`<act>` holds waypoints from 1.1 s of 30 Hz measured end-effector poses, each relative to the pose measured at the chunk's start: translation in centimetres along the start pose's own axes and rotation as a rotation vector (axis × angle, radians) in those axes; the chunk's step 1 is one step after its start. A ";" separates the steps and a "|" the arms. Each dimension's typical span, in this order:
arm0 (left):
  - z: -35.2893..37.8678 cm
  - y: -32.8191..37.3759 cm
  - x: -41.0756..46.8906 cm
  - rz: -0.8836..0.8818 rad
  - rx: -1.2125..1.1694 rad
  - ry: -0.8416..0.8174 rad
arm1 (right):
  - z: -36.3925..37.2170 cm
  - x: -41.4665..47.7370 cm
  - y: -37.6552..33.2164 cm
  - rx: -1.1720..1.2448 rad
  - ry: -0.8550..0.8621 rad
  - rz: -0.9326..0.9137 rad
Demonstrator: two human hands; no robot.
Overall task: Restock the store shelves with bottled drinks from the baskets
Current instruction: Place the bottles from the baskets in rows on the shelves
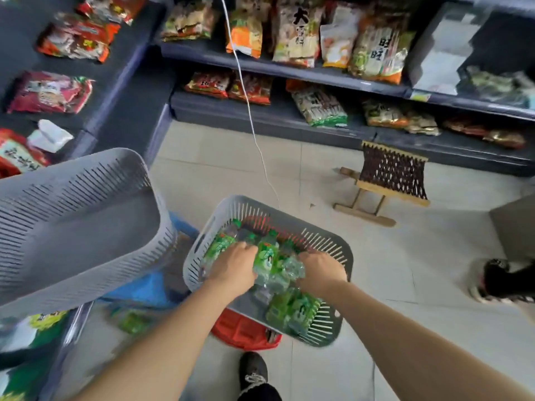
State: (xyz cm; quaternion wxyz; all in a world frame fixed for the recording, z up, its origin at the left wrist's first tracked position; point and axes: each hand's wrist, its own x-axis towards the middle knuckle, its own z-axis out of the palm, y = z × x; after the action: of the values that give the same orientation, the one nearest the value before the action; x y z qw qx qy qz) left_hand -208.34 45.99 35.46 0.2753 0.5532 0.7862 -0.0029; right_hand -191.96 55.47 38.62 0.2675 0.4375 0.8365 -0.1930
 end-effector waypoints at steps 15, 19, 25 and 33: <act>9.2 2.0 9.3 -0.157 -0.040 -0.211 | 8.6 12.1 4.0 1.097 -0.123 0.709; 8.5 1.8 9.6 -0.304 -0.295 -0.218 | 8.6 12.7 3.4 1.320 -0.110 0.782; 5.4 -0.3 6.6 -0.514 -0.980 -0.342 | 7.7 8.7 1.8 1.645 -0.367 0.712; -2.6 -3.0 -1.8 -0.432 -1.479 -0.258 | 1.8 3.1 -4.8 1.711 -0.375 0.333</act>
State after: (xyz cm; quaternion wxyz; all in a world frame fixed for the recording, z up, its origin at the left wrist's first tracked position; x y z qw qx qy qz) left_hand -211.65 44.03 37.57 0.6552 0.0557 0.6359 0.4040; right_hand -196.95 53.75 35.74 0.0063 0.5646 0.2740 -0.7785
